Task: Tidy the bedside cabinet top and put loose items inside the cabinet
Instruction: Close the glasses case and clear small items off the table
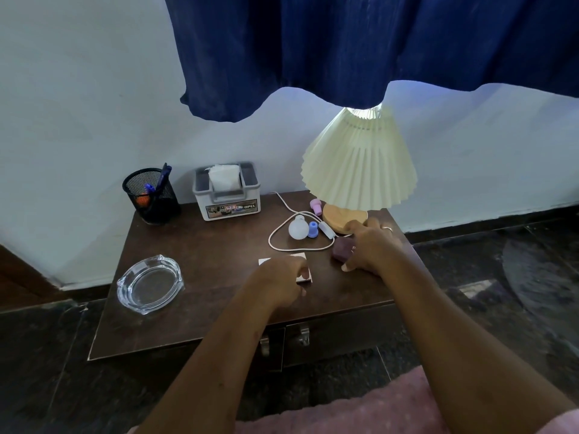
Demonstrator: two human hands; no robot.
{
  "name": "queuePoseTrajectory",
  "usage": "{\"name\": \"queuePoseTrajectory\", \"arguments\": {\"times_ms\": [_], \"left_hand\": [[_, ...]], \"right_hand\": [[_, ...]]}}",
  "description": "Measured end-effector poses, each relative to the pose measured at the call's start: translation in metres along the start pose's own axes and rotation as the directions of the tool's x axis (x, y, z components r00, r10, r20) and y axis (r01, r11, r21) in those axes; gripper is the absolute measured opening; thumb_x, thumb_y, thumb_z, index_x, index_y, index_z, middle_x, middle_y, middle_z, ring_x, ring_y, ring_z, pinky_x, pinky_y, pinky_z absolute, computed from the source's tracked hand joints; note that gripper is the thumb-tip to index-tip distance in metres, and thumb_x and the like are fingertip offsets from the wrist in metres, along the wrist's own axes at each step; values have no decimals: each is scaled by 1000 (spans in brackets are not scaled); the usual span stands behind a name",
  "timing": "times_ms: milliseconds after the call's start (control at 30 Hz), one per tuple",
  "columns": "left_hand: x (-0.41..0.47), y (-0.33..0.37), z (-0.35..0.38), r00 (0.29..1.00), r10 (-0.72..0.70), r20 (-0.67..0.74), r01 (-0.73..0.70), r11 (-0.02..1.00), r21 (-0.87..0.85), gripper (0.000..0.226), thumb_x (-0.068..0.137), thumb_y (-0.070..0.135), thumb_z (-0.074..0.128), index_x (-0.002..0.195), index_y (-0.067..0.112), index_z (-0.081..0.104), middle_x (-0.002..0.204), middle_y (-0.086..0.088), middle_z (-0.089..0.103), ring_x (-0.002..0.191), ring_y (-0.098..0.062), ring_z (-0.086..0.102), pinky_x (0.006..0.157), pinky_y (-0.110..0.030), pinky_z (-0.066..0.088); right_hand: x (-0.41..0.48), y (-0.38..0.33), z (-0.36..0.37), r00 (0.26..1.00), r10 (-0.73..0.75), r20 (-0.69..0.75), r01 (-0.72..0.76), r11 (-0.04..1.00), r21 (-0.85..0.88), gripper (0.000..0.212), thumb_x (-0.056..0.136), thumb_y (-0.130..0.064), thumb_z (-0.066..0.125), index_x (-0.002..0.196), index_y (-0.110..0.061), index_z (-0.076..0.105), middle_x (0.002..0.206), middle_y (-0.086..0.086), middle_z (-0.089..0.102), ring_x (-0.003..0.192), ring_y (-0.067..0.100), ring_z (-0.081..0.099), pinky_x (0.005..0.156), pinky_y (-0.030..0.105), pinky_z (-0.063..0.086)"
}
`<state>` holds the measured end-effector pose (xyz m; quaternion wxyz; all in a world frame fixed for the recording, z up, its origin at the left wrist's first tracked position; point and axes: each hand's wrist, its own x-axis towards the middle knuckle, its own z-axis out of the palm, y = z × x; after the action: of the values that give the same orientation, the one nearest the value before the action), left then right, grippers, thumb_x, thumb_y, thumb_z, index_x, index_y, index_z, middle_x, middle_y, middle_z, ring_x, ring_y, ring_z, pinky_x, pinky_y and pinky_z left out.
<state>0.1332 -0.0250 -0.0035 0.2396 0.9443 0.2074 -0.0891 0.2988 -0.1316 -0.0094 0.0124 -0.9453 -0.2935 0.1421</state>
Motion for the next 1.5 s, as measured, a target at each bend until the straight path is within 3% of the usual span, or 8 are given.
{"name": "queuePoseTrajectory", "arguments": {"times_ms": [433, 933, 1100, 1167, 1300, 1367, 1433, 1500], "left_hand": [[-11, -10, -8, 999, -49, 4, 49, 998, 34, 36, 83, 22, 68, 117, 19, 58, 125, -4, 58, 113, -21, 53, 93, -32, 44], [-8, -19, -15, 995, -103, 19, 102, 994, 35, 38, 81, 20, 69, 118, 21, 58, 124, -4, 60, 113, -22, 55, 96, -36, 47], [-8, -16, -15, 988, -132, -78, 131, 991, -15, 29, 83, 5, 58, 106, 21, 64, 111, -5, 67, 101, -22, 62, 89, -37, 51], [-8, -14, -19, 968, -187, -169, 171, 980, -106, 13, 87, 14, 56, 94, 16, 67, 98, -6, 71, 90, -22, 66, 83, -38, 54], [-10, -12, -27, 898, -270, -348, 234, 962, -143, 38, 94, 43, 45, 77, 13, 60, 80, -6, 65, 76, -25, 61, 66, -30, 44], [-11, -14, -30, 865, -315, -391, 279, 949, -148, 36, 94, 41, 45, 70, 16, 54, 78, -5, 63, 74, -24, 58, 64, -30, 40], [-14, -18, -32, 853, -332, -403, 289, 943, -166, 23, 92, 30, 50, 74, 17, 51, 83, -3, 63, 78, -23, 59, 64, -30, 42], [-18, -24, -35, 866, -313, -391, 259, 948, -185, 13, 86, 9, 53, 93, 20, 53, 97, 0, 63, 85, -20, 59, 67, -32, 44]], "right_hand": [[-16, -48, 12, 988, -147, 42, 144, 987, 66, 63, 74, -29, 76, 131, -29, 47, 142, 5, 35, 132, 32, 34, 102, 47, 39], [-4, -59, 18, 964, -211, 162, 209, 978, 31, 62, 75, -31, 75, 131, -27, 47, 143, 8, 34, 130, 32, 35, 105, 47, 38], [-3, -57, 16, 962, -273, 1, 272, 958, 90, 31, 82, -4, 62, 111, -14, 68, 118, 8, 64, 108, 25, 58, 93, 33, 48], [-3, -56, 13, 962, -263, -68, 271, 948, 167, 25, 82, 2, 59, 104, -7, 70, 106, 11, 69, 100, 26, 62, 87, 32, 51], [-4, -59, 11, 961, -185, -204, 227, 952, 207, 23, 92, -24, 49, 82, -7, 61, 81, 12, 63, 83, 30, 62, 66, 33, 42], [-2, -61, 13, 958, -139, -251, 206, 942, 266, 21, 95, -21, 42, 106, -9, 56, 92, 12, 63, 87, 32, 60, 70, 34, 43], [0, -65, 14, 961, -173, -216, 239, 911, 335, 44, 91, -2, 40, 134, -13, 36, 104, 15, 58, 94, 34, 58, 79, 39, 45], [2, -72, 16, 941, -263, -210, 325, 874, 361, 62, 81, 14, 43, 132, -19, 34, 110, 15, 53, 95, 32, 57, 80, 39, 48]]}}
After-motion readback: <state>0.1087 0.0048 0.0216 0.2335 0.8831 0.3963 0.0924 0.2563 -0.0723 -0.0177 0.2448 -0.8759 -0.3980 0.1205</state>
